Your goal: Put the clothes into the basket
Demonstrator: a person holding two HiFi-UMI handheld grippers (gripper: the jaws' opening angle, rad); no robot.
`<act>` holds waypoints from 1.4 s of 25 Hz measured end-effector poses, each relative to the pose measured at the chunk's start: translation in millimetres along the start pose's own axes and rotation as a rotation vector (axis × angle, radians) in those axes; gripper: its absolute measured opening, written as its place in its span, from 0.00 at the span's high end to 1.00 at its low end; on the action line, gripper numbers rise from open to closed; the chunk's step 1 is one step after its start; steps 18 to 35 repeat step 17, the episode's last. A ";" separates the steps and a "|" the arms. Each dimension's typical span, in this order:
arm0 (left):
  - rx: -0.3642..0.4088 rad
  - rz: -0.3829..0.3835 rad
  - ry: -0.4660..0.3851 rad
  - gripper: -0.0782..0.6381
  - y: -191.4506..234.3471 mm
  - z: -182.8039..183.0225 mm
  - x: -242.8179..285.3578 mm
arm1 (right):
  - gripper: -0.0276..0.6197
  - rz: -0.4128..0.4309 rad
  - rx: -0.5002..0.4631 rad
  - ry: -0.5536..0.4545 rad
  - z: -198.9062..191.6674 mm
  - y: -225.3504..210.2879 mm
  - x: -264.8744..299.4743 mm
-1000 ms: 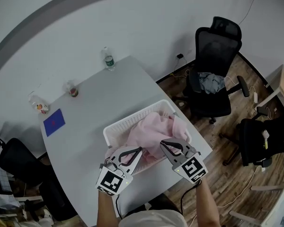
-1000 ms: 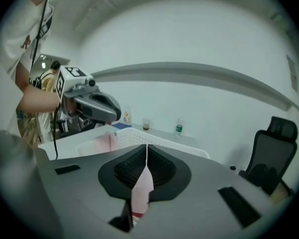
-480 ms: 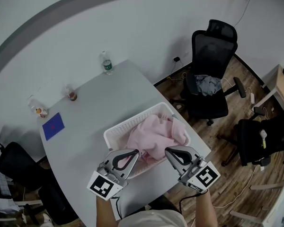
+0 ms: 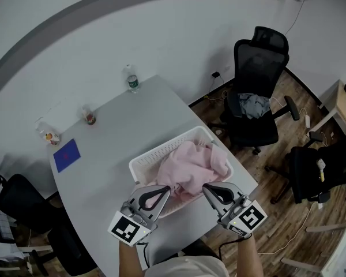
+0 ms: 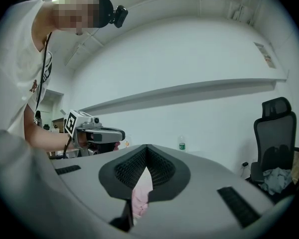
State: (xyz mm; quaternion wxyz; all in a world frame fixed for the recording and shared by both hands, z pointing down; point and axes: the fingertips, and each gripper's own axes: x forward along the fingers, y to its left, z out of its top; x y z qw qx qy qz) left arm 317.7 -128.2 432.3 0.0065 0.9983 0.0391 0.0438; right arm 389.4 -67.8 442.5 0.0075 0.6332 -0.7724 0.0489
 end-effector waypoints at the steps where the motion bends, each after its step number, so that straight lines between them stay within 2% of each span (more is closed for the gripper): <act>1: 0.001 -0.001 -0.001 0.88 -0.2 0.3 0.0 | 0.95 -0.002 -0.001 -0.001 0.6 -0.6 -0.4; 35: 0.000 -0.004 -0.017 0.88 -2.7 5.5 -6.0 | 0.95 0.001 -0.012 -0.003 4.1 7.0 -2.4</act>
